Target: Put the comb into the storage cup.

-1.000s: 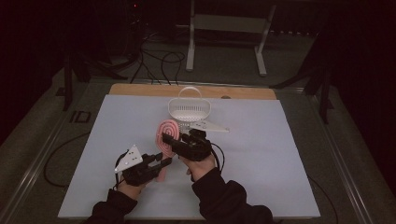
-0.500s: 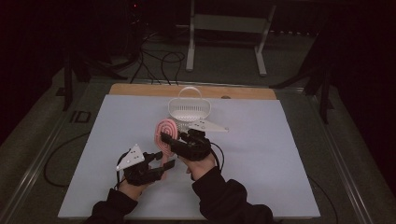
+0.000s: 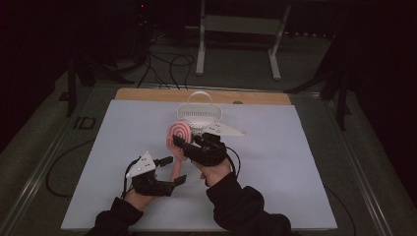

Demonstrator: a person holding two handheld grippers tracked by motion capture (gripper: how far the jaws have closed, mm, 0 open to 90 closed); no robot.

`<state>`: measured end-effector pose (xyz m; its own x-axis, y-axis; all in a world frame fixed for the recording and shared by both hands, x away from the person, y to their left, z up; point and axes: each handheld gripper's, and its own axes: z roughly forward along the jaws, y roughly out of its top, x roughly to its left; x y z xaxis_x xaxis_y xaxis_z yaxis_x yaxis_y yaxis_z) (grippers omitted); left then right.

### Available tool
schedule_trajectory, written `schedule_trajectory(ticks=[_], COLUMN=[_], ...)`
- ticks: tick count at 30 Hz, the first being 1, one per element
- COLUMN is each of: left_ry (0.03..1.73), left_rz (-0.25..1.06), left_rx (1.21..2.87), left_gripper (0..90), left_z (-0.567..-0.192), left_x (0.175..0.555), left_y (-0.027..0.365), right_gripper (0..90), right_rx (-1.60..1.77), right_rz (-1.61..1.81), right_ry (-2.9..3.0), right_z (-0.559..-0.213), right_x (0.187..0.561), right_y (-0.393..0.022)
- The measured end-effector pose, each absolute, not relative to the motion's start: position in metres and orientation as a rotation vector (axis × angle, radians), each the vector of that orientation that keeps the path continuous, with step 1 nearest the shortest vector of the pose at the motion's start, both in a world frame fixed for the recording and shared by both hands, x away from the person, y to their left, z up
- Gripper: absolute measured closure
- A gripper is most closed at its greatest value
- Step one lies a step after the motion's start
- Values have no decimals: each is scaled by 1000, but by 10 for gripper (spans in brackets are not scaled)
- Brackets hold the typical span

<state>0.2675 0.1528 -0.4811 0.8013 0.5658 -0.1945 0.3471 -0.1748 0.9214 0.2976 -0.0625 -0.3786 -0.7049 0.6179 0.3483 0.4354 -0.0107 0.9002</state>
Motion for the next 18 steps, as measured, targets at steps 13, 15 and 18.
schedule_trajectory(ticks=[13,15,18], left_ry=[675,678,680], left_rz=[198,203,215], left_rx=[1821,1826,1822], left_gripper=[0,0,0], left_z=[-483,-483,-483], left_x=[270,270,269], left_y=[160,162,165], right_gripper=[644,644,644], right_rx=[1080,1070,1057], right_rz=[1792,1785,1777], right_ry=[2090,2092,2094], right_z=[-365,-362,-361], right_x=[304,306,308], right_y=[-77,-80,-82])
